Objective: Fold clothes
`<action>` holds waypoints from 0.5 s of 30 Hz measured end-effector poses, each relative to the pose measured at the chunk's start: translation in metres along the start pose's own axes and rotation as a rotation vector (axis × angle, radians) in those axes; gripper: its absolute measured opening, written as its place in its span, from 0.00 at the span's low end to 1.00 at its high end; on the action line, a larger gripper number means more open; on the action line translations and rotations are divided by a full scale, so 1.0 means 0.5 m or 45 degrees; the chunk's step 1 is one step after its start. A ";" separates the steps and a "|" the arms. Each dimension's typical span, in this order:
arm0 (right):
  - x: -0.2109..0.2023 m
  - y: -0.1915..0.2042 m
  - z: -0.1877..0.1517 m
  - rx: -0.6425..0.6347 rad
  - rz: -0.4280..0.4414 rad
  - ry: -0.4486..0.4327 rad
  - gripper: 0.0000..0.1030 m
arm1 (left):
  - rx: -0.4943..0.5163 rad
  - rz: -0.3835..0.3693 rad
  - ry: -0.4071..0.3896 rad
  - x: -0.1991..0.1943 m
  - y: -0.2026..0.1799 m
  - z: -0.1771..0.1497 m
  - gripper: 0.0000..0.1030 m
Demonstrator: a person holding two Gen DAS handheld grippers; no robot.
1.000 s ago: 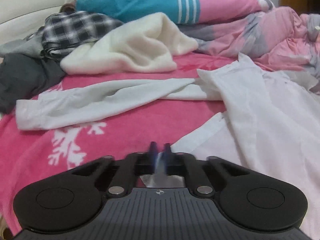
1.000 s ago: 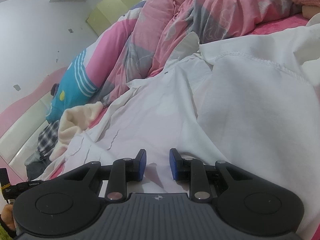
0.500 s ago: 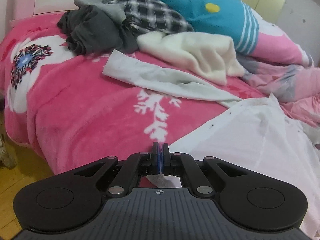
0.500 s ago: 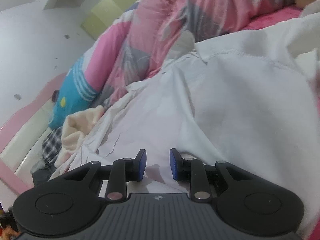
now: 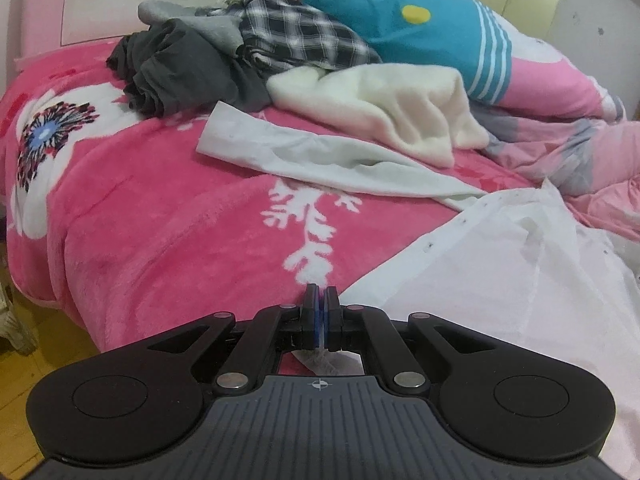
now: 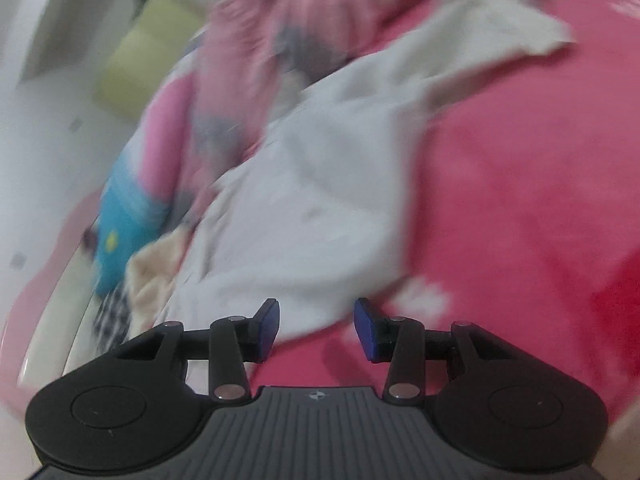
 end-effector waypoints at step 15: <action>0.134 0.080 0.145 -0.070 0.123 -0.034 0.07 | 0.049 0.027 -0.027 0.002 -0.008 -0.003 0.01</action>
Point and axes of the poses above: each gripper's, at about its wrist camera, not at the fingertips, and x roughly the way its jaws point, y to its left, z to its top, the point moved 6 cm from there along x, roughly the way its jaws point, and after that the axes turned 10 degrees about -x, right-handed, at the moved point
